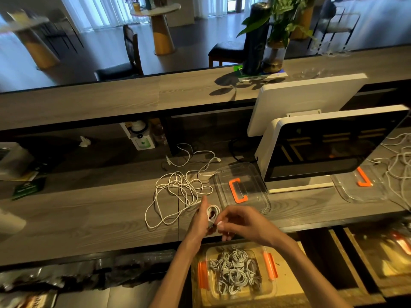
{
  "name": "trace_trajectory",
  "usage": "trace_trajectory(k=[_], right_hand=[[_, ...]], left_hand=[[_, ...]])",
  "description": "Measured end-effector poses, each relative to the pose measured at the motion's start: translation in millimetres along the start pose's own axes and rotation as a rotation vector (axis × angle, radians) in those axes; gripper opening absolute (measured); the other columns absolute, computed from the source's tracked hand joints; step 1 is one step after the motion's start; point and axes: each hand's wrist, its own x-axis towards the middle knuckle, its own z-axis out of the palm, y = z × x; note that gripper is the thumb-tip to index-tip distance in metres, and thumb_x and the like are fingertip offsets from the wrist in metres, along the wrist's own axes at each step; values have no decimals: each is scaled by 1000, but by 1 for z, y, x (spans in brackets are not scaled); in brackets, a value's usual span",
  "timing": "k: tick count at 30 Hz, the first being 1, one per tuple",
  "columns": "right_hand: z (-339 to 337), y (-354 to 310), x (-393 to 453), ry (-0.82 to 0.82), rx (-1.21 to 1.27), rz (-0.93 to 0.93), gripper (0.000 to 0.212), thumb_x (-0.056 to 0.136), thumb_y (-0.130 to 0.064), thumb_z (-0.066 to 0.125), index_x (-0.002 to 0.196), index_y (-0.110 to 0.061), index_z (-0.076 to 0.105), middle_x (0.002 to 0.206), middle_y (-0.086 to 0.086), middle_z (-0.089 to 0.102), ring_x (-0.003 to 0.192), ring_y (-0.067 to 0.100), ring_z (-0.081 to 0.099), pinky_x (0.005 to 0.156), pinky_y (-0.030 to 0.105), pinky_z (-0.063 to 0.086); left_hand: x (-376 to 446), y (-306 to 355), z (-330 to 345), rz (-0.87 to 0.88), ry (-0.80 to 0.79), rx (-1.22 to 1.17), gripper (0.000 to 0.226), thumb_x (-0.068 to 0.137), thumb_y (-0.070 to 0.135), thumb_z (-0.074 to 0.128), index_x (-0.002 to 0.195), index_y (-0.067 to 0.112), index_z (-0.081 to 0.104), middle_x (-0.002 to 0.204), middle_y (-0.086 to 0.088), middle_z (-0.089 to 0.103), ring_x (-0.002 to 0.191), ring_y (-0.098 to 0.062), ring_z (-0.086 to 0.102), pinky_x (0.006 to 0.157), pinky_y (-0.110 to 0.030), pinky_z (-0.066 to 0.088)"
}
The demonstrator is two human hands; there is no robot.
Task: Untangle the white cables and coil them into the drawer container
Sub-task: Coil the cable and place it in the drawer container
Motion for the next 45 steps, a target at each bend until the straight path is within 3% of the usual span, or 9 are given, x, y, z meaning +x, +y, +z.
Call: trace_trajectory(k=[8,12,17,20,24,28,33,36,45], right_hand=[[-19,-18,14,31,-236,-85,16,100,-25,66,113,-17,72,105,-7,71,96,11,70,76,25,57],[-22,-20,7,-197,-375,-84,27,90,-29,78,116,-23,74,106,-11,71,98,7,67,80,16,50],[-14,-16,14,-160,-443,-121,19,91,-33,76,109,-27,76,95,-11,71,88,8,67,75,18,50],[-16,-12,17,-132,-426,-112,15,95,-30,73,108,-22,71,99,-9,70,91,7,67,77,21,54],[-23,-10,25,-88,-138,-11,27,92,-20,77,114,-11,65,101,13,71,94,25,72,85,39,61],[-28,-4,32,-107,-117,6,23,93,-23,75,110,-7,70,103,18,70,97,34,70,86,47,58],[-29,5,30,-59,-77,44,21,95,-20,73,98,0,69,84,5,65,77,13,61,68,24,50],[-33,7,26,-76,-41,96,26,94,-24,74,99,1,69,87,6,65,78,17,62,66,24,50],[-41,7,22,23,15,214,32,93,-25,73,100,6,67,86,14,70,76,23,68,70,29,58]], left_hand=[[-8,-1,4,5,-235,-18,90,89,80,-2,102,40,78,106,-5,77,107,-19,71,100,-39,52],[-6,1,0,-43,-296,-55,98,85,82,-2,52,16,63,59,-2,61,60,-12,61,73,-24,49],[-6,0,-1,-88,-342,-172,91,79,89,7,45,14,45,46,0,44,44,-13,44,58,-23,46],[-9,-2,-5,-129,-541,-286,108,79,93,10,83,4,70,73,-8,62,66,-19,60,69,-30,53],[-13,-2,-6,-89,-799,-433,94,82,92,13,140,30,52,82,-12,46,57,-17,51,44,-23,33],[-14,-3,-3,-11,-872,-418,79,88,83,30,148,32,38,72,-14,30,47,-14,45,41,-26,18],[-21,-3,-6,13,-712,-105,54,83,33,83,112,4,47,64,3,55,51,-7,50,39,-12,35],[-27,-4,-3,1,-549,-23,29,89,6,74,110,7,55,71,3,61,49,-4,50,37,-11,34],[-35,-2,10,206,-310,200,31,103,41,51,109,14,65,73,0,60,56,-8,53,52,-20,42]])
